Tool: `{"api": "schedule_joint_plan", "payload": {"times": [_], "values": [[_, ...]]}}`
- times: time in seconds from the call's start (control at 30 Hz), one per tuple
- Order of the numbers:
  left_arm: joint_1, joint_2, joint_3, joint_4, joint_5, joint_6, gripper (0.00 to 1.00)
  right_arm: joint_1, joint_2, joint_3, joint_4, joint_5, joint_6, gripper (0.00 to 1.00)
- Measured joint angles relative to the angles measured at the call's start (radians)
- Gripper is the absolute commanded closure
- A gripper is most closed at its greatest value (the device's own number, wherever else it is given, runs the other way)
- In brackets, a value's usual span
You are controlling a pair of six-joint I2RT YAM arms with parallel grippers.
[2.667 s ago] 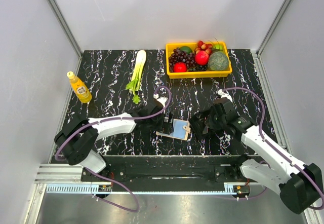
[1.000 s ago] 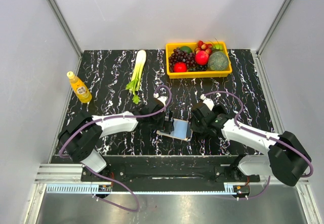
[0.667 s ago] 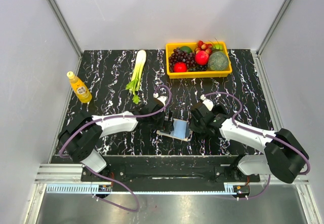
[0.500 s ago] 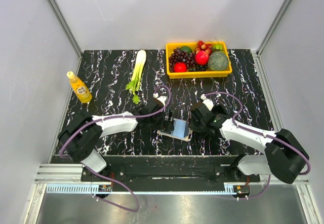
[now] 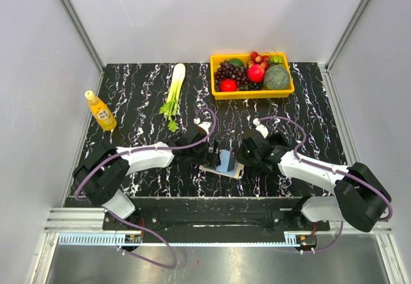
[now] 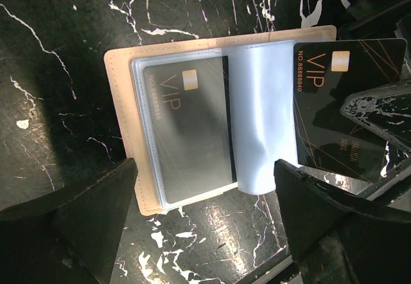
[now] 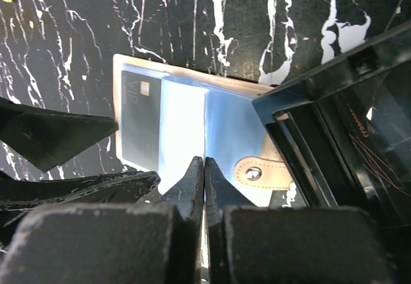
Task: Put the credit cards into the card holder
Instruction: Insert the credit card into the card holder.
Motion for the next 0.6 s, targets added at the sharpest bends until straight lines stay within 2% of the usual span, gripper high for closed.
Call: {"api": "schedule_joint_plan", "payload": {"times": [0.27, 0.6], "values": [[0.000, -0.032, -0.032, 0.018, -0.001, -0.020, 0.05, 0.000, 0.000, 0.000, 0.061, -0.026, 0.010, 1.00], [0.014, -0.187, -0.074, 0.007, -0.013, -0.042, 0.03, 0.000, 0.083, 0.002, 0.122, -0.070, 0.012, 1.00]]}}
